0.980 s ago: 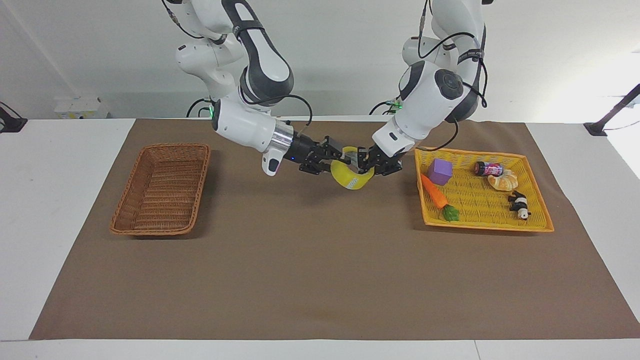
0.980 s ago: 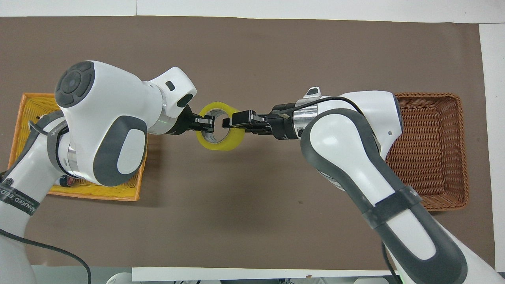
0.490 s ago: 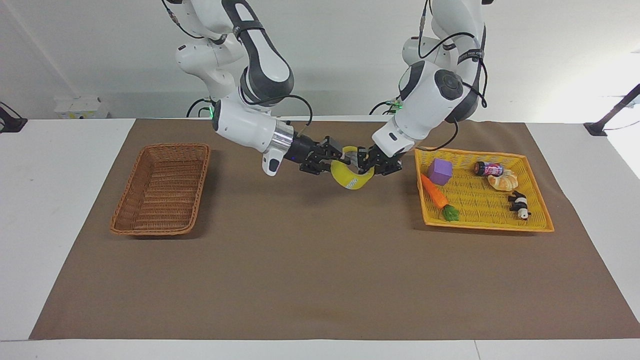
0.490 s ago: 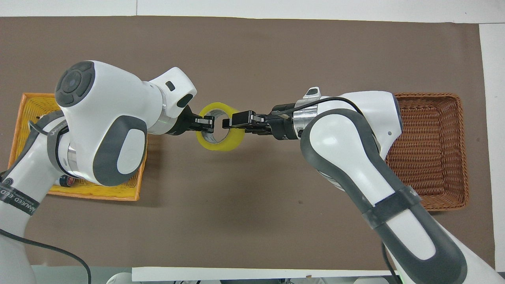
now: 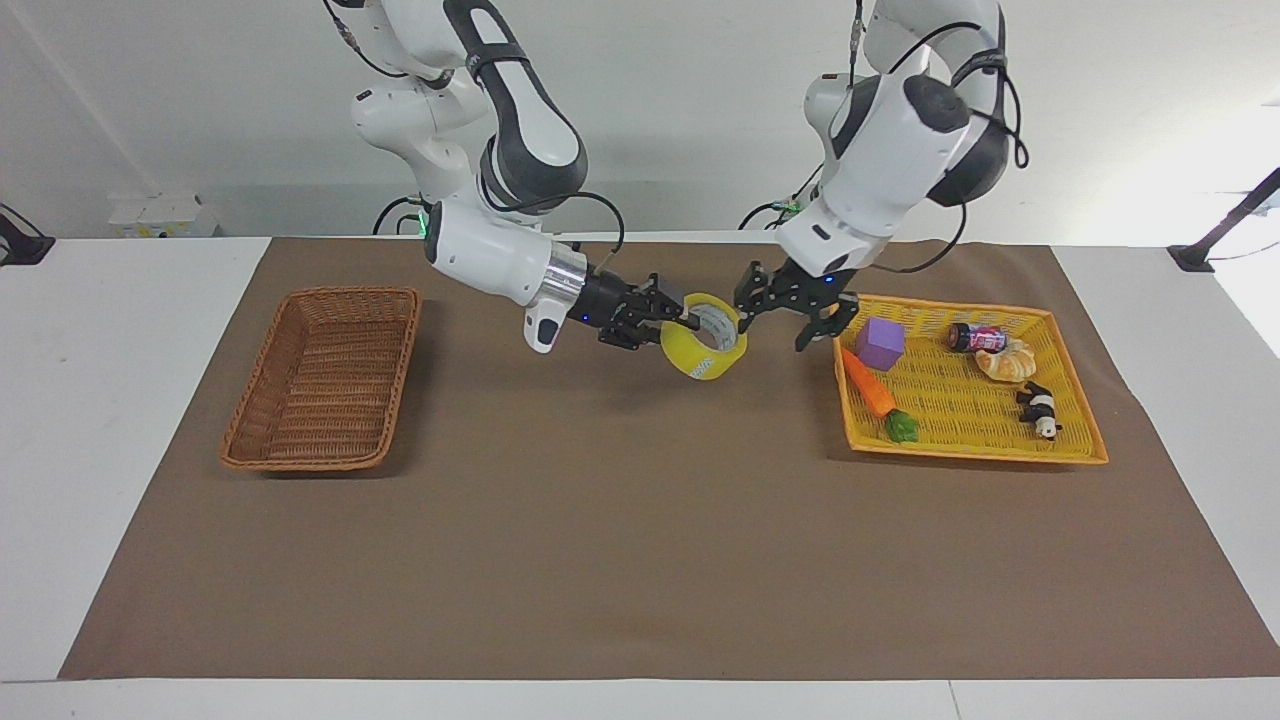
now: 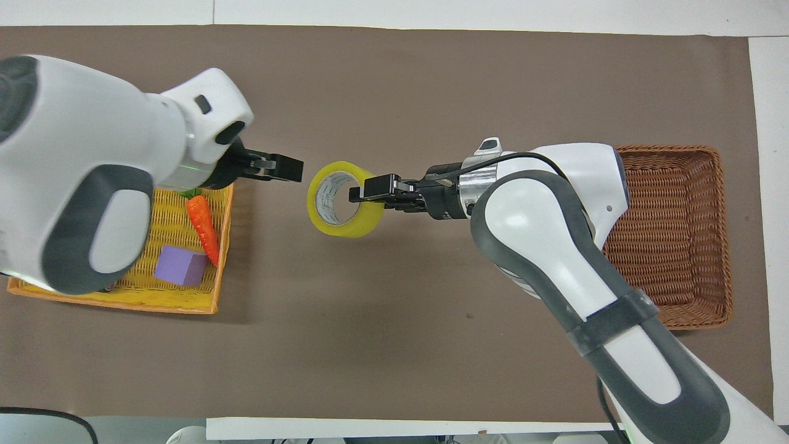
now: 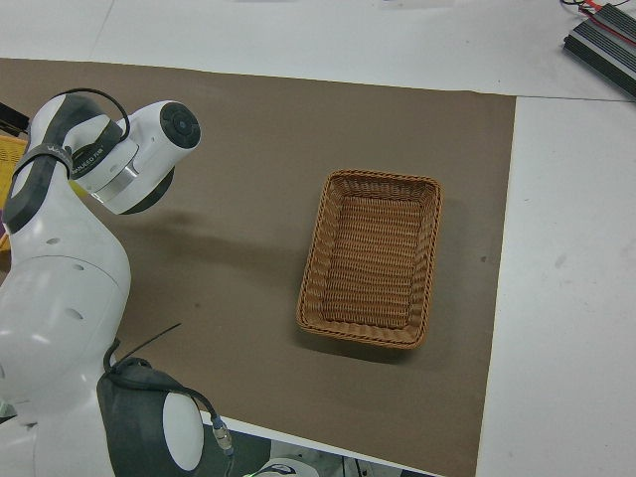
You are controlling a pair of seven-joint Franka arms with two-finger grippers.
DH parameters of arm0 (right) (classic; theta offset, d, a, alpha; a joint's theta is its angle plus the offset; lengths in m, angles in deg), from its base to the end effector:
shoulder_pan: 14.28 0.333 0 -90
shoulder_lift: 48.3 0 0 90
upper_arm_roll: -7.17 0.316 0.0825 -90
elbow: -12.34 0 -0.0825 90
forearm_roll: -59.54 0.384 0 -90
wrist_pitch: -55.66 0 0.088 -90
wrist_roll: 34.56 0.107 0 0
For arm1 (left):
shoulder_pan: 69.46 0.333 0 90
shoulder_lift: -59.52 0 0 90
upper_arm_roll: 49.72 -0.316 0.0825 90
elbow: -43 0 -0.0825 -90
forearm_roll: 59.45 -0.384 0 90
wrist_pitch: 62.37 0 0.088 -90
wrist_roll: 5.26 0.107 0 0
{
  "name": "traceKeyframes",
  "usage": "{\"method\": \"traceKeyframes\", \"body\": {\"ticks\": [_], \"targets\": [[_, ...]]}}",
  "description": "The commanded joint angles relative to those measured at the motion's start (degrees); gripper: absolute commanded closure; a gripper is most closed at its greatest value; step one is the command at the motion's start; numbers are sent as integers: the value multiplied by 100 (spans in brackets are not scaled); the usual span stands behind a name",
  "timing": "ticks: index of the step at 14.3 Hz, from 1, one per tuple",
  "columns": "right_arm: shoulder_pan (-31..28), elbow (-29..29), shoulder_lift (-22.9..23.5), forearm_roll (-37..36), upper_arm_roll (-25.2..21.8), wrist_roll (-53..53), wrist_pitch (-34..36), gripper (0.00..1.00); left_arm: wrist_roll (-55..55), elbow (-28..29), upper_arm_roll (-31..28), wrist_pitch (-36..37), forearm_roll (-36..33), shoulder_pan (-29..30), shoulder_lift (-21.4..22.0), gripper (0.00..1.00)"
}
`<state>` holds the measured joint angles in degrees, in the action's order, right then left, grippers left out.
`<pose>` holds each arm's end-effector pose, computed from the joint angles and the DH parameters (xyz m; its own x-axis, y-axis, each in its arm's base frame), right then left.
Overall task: Move tape to another basket
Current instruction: 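Carry the tape with the right gripper and lower it into the brown basket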
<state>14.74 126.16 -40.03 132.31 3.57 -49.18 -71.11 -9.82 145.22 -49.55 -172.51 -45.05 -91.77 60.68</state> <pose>0.5324 0.2893 0.4199 0.9968 -0.0560 -0.0576 -0.0784 -0.5231 -0.8486 0.5228 -0.2352 0.5683 0.9662 -0.2241 0.1273 -0.2502 -0.9340 0.2549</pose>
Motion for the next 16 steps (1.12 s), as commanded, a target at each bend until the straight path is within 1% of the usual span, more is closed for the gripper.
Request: {"method": "traceKeyframes", "body": {"ticks": [1,2,3,5,6,8,10,11,12,13,14,16], "targets": [[-719,44,-114,-146,-1,-426,851,100,919,-351,-78,790,-42,1031,165,0],[-1114,44,-149,-392,-10,-558,1325,100,1139,-430,-70,853,-173,1409,156,0],[-1631,26,-158,-734,-1,-733,1878,100,1472,-440,-70,827,-609,1770,148,0],[-2607,26,-193,-1306,-10,-1251,2837,100,2271,-440,-78,757,-1733,2123,139,0],[-3168,26,-220,-1656,-1,-1541,3320,100,2597,-440,-78,722,-2165,2360,130,0],[-4066,-53,-211,-2281,-1,-2007,4173,100,2697,-370,-78,678,-2266,2564,156,0],[-4832,-271,-71,-3036,-1,-2700,4816,100,2671,-291,-70,695,-2266,2538,183,0],[-5122,-412,112,-3431,-1,-3156,5054,100,2653,-299,-35,678,-2266,2486,183,0],[-5439,-535,306,-3775,-1,-3744,5152,100,2671,-290,0,669,-2258,2450,183,0],[-5694,-676,586,-3943,-1,-4098,5214,100,2671,-290,-8,678,-2257,2293,183,0],[-5836,-834,806,-4075,-1,-4319,5223,100,2679,-290,1,678,-2257,2231,191,0],[-5864,-888,931,-4209,-1,-4426,5023,100,2679,-290,1,678,-2257,2178,183,0]]}}
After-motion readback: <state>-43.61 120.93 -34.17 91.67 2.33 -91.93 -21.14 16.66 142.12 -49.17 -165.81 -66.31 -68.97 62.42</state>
